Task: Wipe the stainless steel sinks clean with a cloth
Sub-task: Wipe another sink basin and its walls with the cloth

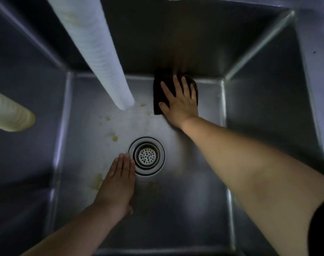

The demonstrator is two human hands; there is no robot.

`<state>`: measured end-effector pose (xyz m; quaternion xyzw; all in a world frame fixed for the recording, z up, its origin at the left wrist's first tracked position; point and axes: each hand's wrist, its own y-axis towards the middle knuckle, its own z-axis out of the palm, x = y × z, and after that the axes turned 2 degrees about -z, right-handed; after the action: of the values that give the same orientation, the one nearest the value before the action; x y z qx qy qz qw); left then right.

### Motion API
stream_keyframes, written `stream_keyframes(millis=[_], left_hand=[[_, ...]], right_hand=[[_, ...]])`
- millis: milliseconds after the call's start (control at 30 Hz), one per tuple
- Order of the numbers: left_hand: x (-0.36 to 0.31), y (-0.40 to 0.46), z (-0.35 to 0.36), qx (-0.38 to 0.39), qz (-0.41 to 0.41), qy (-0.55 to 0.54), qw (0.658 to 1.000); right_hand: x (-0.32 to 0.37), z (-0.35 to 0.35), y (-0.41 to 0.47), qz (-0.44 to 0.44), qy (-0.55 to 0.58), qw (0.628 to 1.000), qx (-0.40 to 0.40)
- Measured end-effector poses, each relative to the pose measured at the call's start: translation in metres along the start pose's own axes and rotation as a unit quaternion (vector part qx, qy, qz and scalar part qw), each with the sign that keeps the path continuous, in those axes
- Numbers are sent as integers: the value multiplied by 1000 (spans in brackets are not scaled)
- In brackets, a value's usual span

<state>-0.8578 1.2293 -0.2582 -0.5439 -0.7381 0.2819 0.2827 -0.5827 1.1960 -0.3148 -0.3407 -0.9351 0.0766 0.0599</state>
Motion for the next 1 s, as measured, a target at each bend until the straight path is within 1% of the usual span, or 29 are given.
stream_keyframes(millis=[133,233,300,367,467,533,600,667,733,833,933,1000], left_hand=[[-2,0,1,-4,0,10,1000],[-3,-2,-2,-4,-5,16,1000],[-4,-3,-4,-1,-10,13,1000],[-4,-6,-8,2,-14,8,1000],[-4,-12,-14,-7,-13,-2,1000],[-3,-20,-13,-29,-8,8,1000],[1,-30,-7,-76,-1,-8,997],[9,-41,-2,-129,4,-44,991],[21,-53,0,-157,3,-71,985],[48,-71,3,-148,-11,-96,984],[75,-89,8,-136,-35,-99,985],[88,-98,12,-121,-51,-83,988]], right_hand=[[4,2,-5,-5,7,1000,-19],[23,3,-27,-3,23,1000,-19],[44,9,-54,-36,25,999,-13],[64,15,-81,-83,21,996,11],[70,17,-99,-130,10,990,57],[59,11,-91,-165,-5,983,75],[45,6,-74,-195,-22,978,75],[33,-1,-52,-181,-36,981,64],[26,-6,-27,-132,-40,989,44],[32,-9,-2,-60,-35,997,33],[59,-6,-2,2,-9,1000,26],[84,-3,-15,-7,5,1000,25]])
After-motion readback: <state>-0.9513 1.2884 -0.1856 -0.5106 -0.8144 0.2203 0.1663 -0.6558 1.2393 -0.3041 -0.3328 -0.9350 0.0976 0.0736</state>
